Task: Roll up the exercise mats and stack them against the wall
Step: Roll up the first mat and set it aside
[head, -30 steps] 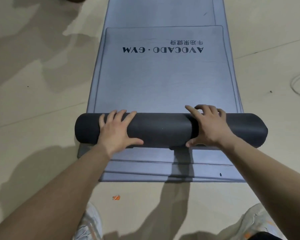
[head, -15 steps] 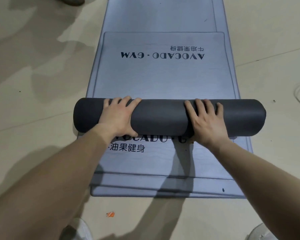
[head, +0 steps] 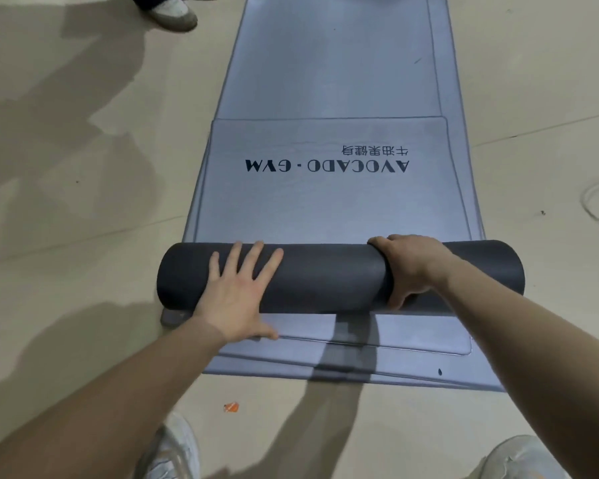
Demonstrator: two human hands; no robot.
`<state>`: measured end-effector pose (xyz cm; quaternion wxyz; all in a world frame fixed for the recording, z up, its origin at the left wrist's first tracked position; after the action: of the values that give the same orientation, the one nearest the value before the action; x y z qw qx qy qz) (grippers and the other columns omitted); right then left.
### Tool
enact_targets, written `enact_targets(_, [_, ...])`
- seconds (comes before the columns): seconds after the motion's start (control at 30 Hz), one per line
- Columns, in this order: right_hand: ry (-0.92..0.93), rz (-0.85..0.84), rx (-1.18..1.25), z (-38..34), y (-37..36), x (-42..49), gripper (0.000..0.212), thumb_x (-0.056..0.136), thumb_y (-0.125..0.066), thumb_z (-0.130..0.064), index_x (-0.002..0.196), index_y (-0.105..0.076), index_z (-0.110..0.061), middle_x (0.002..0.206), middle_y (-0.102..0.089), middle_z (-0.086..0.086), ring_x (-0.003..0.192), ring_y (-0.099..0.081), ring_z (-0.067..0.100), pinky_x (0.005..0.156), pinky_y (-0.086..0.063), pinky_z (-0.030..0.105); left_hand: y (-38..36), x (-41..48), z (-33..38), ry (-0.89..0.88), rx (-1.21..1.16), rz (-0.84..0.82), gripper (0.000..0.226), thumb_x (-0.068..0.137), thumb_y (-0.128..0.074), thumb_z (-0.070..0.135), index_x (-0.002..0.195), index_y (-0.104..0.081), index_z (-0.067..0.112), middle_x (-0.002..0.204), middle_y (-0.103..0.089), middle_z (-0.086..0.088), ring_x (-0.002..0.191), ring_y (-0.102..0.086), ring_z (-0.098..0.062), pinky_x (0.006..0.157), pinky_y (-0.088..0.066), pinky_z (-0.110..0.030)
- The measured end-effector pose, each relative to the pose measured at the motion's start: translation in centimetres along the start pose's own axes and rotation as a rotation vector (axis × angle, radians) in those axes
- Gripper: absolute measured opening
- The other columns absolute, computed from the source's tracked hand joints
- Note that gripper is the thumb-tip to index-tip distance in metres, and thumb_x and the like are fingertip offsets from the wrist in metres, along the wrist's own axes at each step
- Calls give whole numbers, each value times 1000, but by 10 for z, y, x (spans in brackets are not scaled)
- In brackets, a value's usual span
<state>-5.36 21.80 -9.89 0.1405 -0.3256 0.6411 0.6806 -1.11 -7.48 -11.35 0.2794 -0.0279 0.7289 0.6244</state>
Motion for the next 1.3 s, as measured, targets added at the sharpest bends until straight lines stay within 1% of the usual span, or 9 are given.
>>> enact_targets(0.13, [-63, 192, -71, -2, -22, -6, 133, 48, -87, -66, 155, -16, -32, 143, -45, 6, 132, -43, 32, 112, -32, 52, 5, 22, -13, -39, -132, 34, 125, 68, -72, 79, 161, 2, 40, 168, -16, -1, 153, -15, -30, 123, -14, -58])
enact_targets(0.3, [-147, 531, -63, -10, -62, -14, 130, 52, -93, -42, 159, -22, -20, 159, -30, 20, 147, -26, 42, 115, -18, 61, 28, 58, -35, -67, -245, -50, 121, 63, -75, 79, 160, -13, 43, 164, -30, 1, 149, -28, -24, 122, -19, -56])
enact_targets(0.43, [-87, 506, -26, 5, -31, 9, 135, 44, -87, -66, 156, -23, -25, 154, -37, 16, 142, -34, 38, 114, -25, 59, 12, 40, -31, 51, -7, 99, 131, 61, -62, 91, 159, 5, 38, 167, -14, -3, 153, -15, -32, 122, -12, -58])
enact_targets(0.57, [-79, 464, -92, 12, -17, 26, 146, 37, -80, -78, 157, -16, -27, 151, -37, 12, 137, -38, 38, 109, -31, 60, 23, 70, -44, 45, -45, 162, 133, 44, -70, 90, 155, -18, 40, 155, -40, 2, 139, -41, -26, 115, -29, -53])
enact_targets(0.83, [-15, 219, -85, 1, -4, 9, 112, 45, -75, -80, 138, -29, -37, 117, -60, -1, 101, -60, 32, 90, -50, 46, 32, 53, -37, -4, -142, -85, 128, 40, -71, 89, 151, -24, 43, 137, -56, 6, 122, -56, -26, 105, -43, -49])
enact_targets(1.0, [5, 78, -9, -8, -12, -17, 109, 43, -77, -79, 136, -34, -42, 113, -62, -4, 99, -62, 27, 89, -52, 42, 8, -8, 4, 68, 7, -19, 133, 62, -68, 85, 160, 2, 30, 162, -23, -10, 149, -24, -36, 121, -18, -61])
enact_targets(1.1, [-32, 20, 40, -9, -7, -15, 120, 39, -81, -81, 142, -32, -43, 120, -60, -4, 108, -60, 26, 96, -49, 44, 8, -11, 10, 75, -64, 7, 128, 69, -70, 79, 162, 4, 31, 168, -10, -7, 154, -7, -37, 123, -9, -62])
enact_targets(1.2, [-132, 209, -51, -15, -23, -23, 144, 41, -80, -81, 157, -9, -33, 146, -40, 10, 134, -39, 35, 114, -27, 59, 29, 25, -8, 19, -207, -52, 124, 65, -78, 75, 162, -11, 36, 165, -26, -1, 152, -21, -31, 122, -16, -56])
enact_targets(1.3, [-160, 359, -93, -23, -51, -30, 152, 39, -88, -74, 161, -10, -25, 159, -27, 17, 145, -25, 41, 115, -17, 66, 47, 55, -18, 14, -271, -157, 122, 62, -83, 70, 161, -20, 37, 161, -37, 2, 147, -33, -26, 119, -23, -55])
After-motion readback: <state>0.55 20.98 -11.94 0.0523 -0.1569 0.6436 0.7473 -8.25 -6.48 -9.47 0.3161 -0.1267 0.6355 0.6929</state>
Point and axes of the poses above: each hand's wrist, its own x-axis towards the middle knuckle, its own y-axis out of the back of the hand, z = x × y, the point moved 3 cm from there along x, towards the middle knuckle
